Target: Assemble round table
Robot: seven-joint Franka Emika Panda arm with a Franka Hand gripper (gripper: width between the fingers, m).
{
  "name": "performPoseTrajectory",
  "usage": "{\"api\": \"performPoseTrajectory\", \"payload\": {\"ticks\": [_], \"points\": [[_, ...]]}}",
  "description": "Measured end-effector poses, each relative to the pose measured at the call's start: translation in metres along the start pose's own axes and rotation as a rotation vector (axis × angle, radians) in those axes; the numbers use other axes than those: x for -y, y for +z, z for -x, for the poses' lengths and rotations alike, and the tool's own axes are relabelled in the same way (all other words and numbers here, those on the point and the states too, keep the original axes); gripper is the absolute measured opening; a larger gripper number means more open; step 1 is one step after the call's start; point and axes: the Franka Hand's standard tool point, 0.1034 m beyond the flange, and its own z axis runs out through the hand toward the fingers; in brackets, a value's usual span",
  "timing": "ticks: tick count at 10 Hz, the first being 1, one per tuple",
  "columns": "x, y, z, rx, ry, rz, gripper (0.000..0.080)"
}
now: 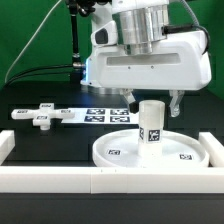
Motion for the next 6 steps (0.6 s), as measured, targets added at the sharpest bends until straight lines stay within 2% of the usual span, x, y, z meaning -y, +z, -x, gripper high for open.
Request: {"api": "performPoseTrajectory", "payload": {"ticks": [2, 6], "points": [[-0.0003, -0.0001, -0.0009, -0.011, -0.247, 0.018, 0.0649], [-0.0015, -0.0003, -0.0019, -0.009, -0.52, 0.021, 0.0649]]}}
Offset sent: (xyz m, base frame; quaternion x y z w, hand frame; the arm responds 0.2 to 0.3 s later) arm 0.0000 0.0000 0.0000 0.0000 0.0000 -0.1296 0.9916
